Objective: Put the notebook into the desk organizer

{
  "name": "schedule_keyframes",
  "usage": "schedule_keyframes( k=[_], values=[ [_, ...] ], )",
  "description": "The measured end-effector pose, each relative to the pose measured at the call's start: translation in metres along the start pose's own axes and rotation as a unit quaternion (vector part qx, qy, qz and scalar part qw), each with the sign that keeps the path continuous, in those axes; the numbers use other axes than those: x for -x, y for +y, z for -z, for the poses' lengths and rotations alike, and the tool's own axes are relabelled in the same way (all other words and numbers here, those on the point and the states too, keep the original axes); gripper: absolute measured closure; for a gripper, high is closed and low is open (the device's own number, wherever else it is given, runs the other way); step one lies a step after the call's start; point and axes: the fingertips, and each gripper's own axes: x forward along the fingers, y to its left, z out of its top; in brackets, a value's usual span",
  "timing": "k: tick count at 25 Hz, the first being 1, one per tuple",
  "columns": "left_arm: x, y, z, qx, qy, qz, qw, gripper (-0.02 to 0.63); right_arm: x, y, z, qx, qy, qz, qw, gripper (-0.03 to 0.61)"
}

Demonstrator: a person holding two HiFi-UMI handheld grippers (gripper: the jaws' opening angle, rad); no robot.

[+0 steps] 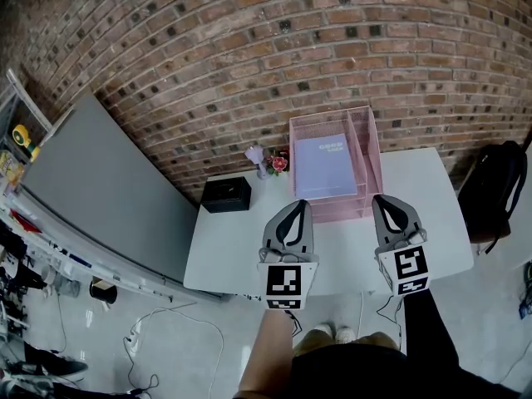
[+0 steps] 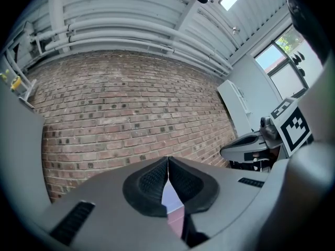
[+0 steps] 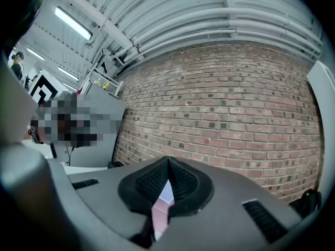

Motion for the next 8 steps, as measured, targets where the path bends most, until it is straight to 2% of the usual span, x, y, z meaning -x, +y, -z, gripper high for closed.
schedule_keyframes(
  k=[8],
  values=[
    [-0.0013,0.001,0.0036,0.008,-0.005,0.0,1.0,0.597,-0.0025,0.0028,0.0011,-0.002,-0.001,-0.002,1.0,0.558]
  ],
)
